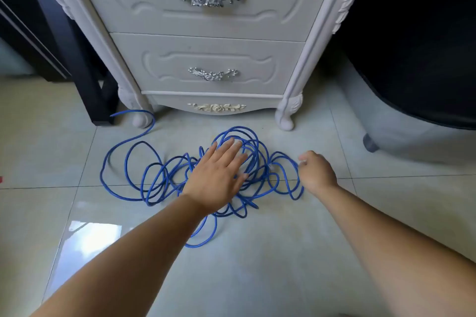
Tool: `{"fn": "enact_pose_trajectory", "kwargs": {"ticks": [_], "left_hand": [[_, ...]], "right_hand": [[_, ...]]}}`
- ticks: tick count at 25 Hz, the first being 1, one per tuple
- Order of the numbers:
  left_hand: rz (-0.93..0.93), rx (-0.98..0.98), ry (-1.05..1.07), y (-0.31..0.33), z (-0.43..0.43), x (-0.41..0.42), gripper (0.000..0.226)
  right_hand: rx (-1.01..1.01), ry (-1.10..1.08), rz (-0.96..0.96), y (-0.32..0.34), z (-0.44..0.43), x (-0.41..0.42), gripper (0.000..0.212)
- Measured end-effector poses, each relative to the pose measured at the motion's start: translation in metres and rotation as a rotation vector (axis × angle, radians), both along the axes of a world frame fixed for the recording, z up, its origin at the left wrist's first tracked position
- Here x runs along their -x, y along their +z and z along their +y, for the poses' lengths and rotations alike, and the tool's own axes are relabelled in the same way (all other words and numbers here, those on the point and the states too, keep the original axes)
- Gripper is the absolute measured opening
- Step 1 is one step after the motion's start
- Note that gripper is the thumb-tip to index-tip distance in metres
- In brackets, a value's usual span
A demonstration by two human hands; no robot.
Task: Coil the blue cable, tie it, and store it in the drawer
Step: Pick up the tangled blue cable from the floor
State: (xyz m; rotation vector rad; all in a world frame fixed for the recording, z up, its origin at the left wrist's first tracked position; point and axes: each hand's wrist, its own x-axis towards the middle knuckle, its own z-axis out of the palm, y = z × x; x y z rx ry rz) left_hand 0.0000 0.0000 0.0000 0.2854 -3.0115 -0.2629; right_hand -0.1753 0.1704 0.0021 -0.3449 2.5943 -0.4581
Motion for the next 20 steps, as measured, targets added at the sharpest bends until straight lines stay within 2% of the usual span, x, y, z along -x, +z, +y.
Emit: {"fn": "enact_pose_trajectory", "kwargs": {"ticks": [1,3,5,8,11,14,16,18,20], "left_hand": [[0.007,0.011,-0.004,-0.002,0.003,0.002,0.052],[0.045,0.027,-0.009,-0.003,0.006,0.006,0.051],[0.06,0.022,-0.018,-0.006,0.009,0.009,0.049],[0.031,-0.032,0.024,-0.007,0.004,0.011,0.05],[-0.029,-0.101,0.042,-0.003,0.003,0.015,0.046],[-0.079,-0.208,0.086,0.015,0.006,0.022,0.048],[-0.087,-0.371,0.206,0.032,0.011,0.027,0.037],[-0.051,-0.724,0.4,0.052,0.017,0.034,0.025],[-0.041,-1.044,0.541,0.073,0.025,0.036,0.029]], "right_hand": [[-0.03,0.002,-0.061,-0.002,0.002,-0.001,0.016],[-0.075,-0.009,-0.255,-0.01,0.001,-0.003,0.026],[-0.07,0.034,-0.394,-0.019,-0.005,-0.01,0.025],[-0.053,0.06,-0.329,-0.022,-0.011,-0.008,0.025],[0.171,-0.033,-0.333,-0.014,-0.016,0.0,0.02],[0.342,-0.027,-0.323,0.023,-0.02,0.005,0.025],[0.476,-0.023,-0.375,0.06,-0.024,0.008,0.025],[0.572,0.059,-0.433,0.092,-0.024,0.005,0.024],[0.599,0.163,-0.491,0.114,-0.021,-0.006,0.022]]}}
